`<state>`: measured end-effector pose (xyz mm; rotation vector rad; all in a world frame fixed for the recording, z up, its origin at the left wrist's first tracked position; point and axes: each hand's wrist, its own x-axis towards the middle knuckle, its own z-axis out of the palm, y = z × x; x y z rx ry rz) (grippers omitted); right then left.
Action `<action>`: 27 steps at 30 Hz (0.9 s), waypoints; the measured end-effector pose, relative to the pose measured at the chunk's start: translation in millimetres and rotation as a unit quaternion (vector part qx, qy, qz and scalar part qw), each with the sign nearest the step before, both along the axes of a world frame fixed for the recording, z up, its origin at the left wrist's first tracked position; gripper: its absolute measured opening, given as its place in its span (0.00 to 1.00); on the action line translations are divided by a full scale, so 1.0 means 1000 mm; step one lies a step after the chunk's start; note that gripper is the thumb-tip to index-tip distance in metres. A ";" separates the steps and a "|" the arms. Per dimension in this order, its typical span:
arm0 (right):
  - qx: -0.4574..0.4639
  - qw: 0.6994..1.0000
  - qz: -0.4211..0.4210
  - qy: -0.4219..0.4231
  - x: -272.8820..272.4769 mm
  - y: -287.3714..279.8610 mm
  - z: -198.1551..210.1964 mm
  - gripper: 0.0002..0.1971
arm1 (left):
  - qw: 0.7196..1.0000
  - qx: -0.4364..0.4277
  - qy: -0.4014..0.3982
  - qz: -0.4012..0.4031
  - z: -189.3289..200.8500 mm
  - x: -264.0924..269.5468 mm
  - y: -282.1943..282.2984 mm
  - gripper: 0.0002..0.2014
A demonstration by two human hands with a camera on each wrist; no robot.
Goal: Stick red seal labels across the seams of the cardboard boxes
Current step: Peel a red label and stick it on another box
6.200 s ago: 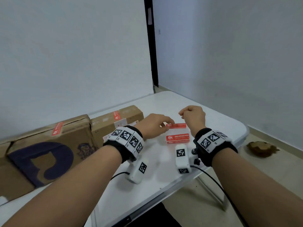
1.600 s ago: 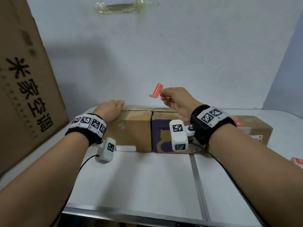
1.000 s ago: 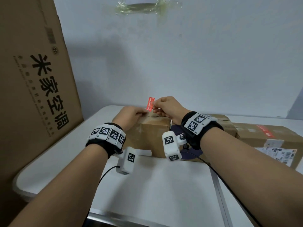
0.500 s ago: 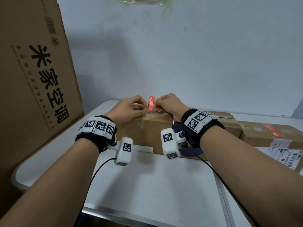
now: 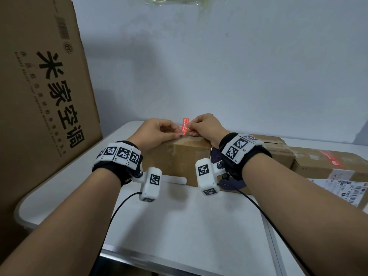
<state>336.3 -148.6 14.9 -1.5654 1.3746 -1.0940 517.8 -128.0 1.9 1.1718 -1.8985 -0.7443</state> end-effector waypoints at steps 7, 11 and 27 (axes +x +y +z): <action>-0.026 0.996 -0.026 0.079 0.000 0.001 -0.001 0.07 | 1.000 -0.010 -0.023 0.007 -0.002 0.001 -0.002 0.09; -0.041 0.992 -0.029 0.112 0.000 0.000 -0.002 0.08 | 0.999 -0.016 -0.030 0.022 0.000 -0.002 0.002 0.10; -0.083 0.964 -0.013 0.252 0.006 -0.004 -0.004 0.05 | 0.998 -0.013 -0.060 0.007 0.006 -0.006 0.014 0.15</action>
